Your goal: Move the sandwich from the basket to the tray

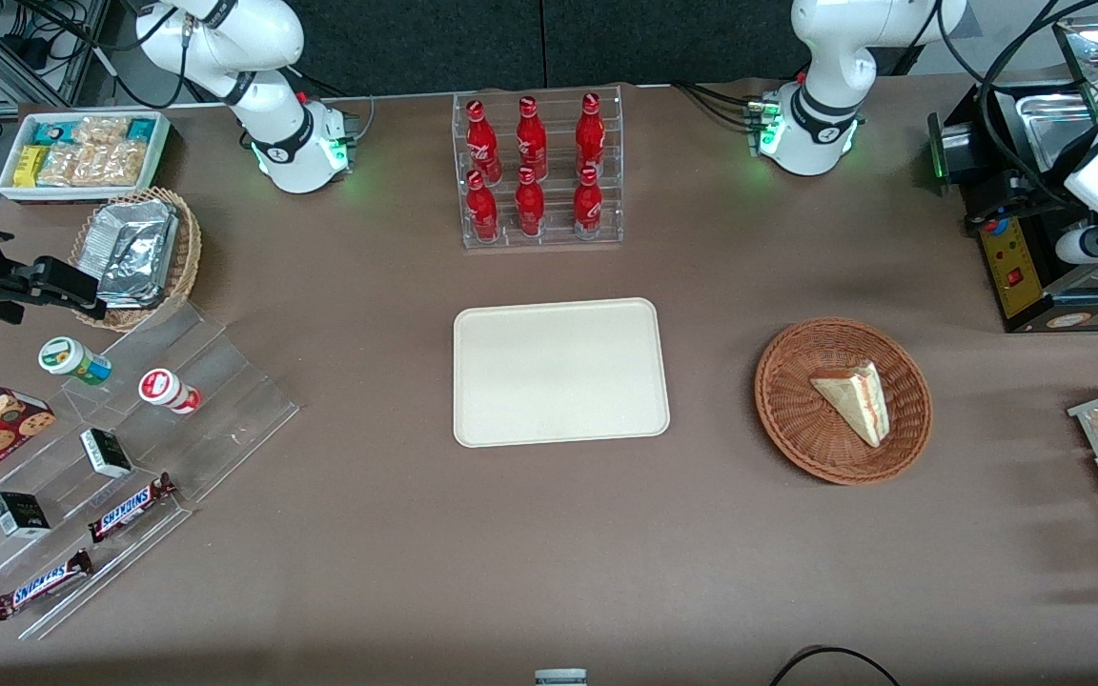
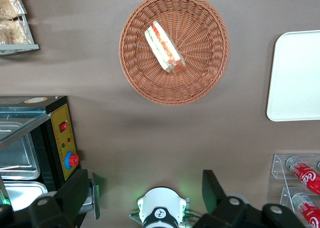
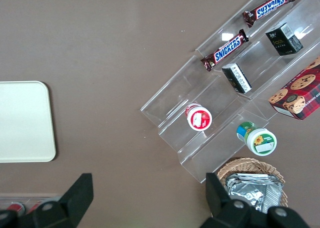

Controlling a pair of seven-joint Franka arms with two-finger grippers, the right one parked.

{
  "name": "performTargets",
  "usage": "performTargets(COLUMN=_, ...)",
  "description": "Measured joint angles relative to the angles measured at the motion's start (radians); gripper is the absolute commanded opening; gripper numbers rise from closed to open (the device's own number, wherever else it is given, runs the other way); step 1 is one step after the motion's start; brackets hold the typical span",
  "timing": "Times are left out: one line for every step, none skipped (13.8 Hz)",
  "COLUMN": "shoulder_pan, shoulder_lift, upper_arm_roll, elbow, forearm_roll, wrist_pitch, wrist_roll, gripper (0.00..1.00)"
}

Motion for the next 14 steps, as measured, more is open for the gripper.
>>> performTargets(shoulder_pan=0.0, shoulder_lift=0.0, upper_arm_roll=0.001, elbow=-0.001, forearm_roll=0.0, wrist_pitch=-0.002, wrist_roll=-0.001, gripper=1.0)
performTargets(shoulder_pan=0.0, shoulder_lift=0.0, upper_arm_roll=0.002, elbow=-0.002, forearm_roll=0.0, wrist_pitch=-0.006, wrist_roll=-0.001, gripper=1.0)
performTargets(shoulder_pan=0.0, shoulder_lift=0.0, upper_arm_roll=0.004, elbow=-0.005, forearm_roll=0.0, wrist_pitch=-0.007, wrist_roll=-0.001, gripper=1.0)
performTargets(shoulder_pan=0.0, shoulder_lift=0.0, upper_arm_roll=0.006, elbow=-0.011, forearm_roll=0.0, wrist_pitch=-0.007, wrist_roll=-0.001, gripper=1.0)
performTargets(shoulder_pan=0.0, shoulder_lift=0.001, upper_arm_roll=0.008, elbow=-0.021, forearm_roll=0.001, wrist_pitch=-0.004, wrist_roll=-0.001, gripper=1.0)
performTargets(shoulder_pan=0.0, shoulder_lift=0.002, upper_arm_roll=0.009, elbow=-0.035, forearm_roll=0.001, wrist_pitch=0.006, wrist_roll=-0.003, gripper=1.0)
performTargets(shoulder_pan=0.0, shoulder_lift=0.004, upper_arm_roll=0.01, elbow=-0.056, forearm_roll=0.001, wrist_pitch=0.026, wrist_roll=-0.006, gripper=1.0)
performTargets(shoulder_pan=0.0, shoulder_lift=0.005, upper_arm_roll=0.01, elbow=-0.085, forearm_roll=0.001, wrist_pitch=0.06, wrist_roll=-0.012, gripper=1.0)
performTargets(shoulder_pan=0.0, shoulder_lift=0.006, upper_arm_roll=0.011, elbow=-0.12, forearm_roll=0.001, wrist_pitch=0.106, wrist_roll=-0.028, gripper=1.0)
performTargets(shoulder_pan=0.001, shoulder_lift=0.008, upper_arm_roll=0.012, elbow=-0.153, forearm_roll=0.001, wrist_pitch=0.155, wrist_roll=-0.061, gripper=1.0)
performTargets(shoulder_pan=0.001, shoulder_lift=0.01, upper_arm_roll=0.013, elbow=-0.185, forearm_roll=0.001, wrist_pitch=0.207, wrist_roll=-0.108, gripper=1.0)
performTargets(shoulder_pan=0.001, shoulder_lift=0.011, upper_arm_roll=0.013, elbow=-0.218, forearm_roll=0.001, wrist_pitch=0.261, wrist_roll=-0.165, gripper=1.0)
performTargets(shoulder_pan=0.001, shoulder_lift=0.012, upper_arm_roll=0.013, elbow=-0.253, forearm_roll=0.001, wrist_pitch=0.317, wrist_roll=-0.224, gripper=1.0)
performTargets(shoulder_pan=0.001, shoulder_lift=0.013, upper_arm_roll=0.013, elbow=-0.288, forearm_roll=0.0, wrist_pitch=0.371, wrist_roll=-0.277, gripper=1.0)
